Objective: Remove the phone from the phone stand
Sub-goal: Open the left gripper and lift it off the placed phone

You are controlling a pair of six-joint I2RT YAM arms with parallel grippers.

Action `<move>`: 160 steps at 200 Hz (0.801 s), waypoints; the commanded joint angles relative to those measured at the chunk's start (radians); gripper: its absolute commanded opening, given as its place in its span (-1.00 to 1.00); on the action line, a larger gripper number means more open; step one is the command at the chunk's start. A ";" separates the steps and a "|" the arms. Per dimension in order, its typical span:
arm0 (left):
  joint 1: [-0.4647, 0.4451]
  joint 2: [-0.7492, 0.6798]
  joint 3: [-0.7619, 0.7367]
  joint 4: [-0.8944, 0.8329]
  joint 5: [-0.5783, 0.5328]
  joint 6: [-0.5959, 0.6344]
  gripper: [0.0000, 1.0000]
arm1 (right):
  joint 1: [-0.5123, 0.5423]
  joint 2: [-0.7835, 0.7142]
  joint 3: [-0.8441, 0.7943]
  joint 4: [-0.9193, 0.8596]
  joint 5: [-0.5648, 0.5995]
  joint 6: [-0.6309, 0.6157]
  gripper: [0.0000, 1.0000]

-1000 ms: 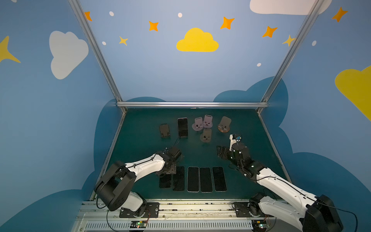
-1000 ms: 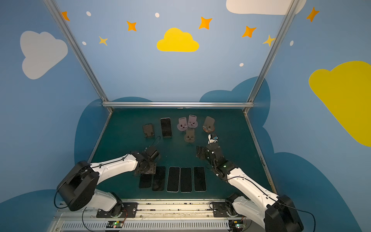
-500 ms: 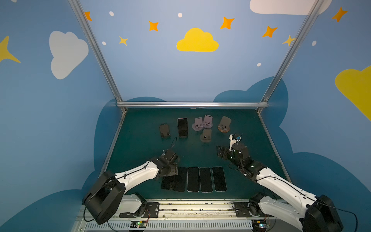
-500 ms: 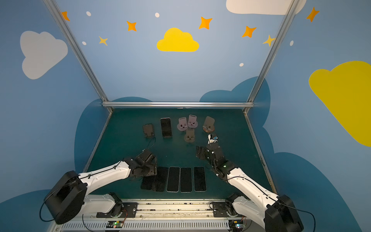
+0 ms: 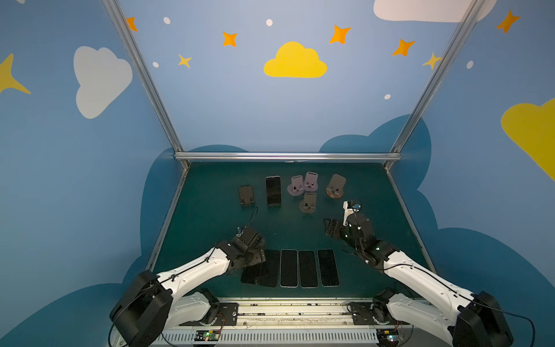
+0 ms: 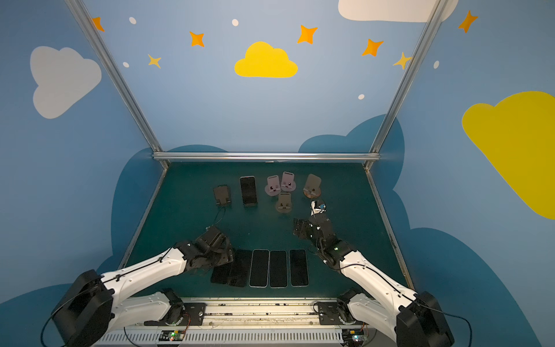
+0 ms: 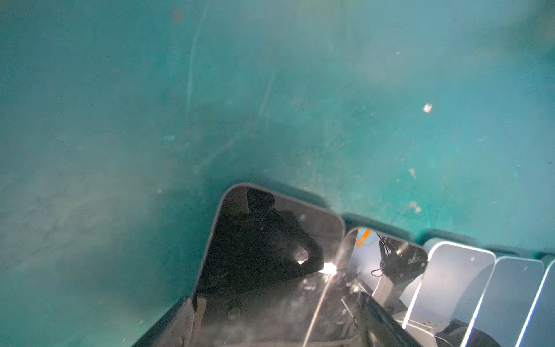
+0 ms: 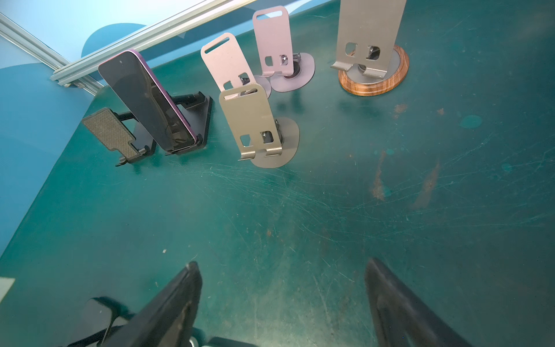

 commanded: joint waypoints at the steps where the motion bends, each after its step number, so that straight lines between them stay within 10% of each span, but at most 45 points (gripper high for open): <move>1: -0.003 -0.063 -0.037 -0.075 -0.036 -0.039 0.71 | 0.003 -0.003 0.023 0.004 -0.007 0.004 0.71; 160: -0.085 -0.199 -0.157 0.075 0.059 -0.221 0.88 | 0.005 0.012 0.026 0.008 -0.011 -0.004 0.71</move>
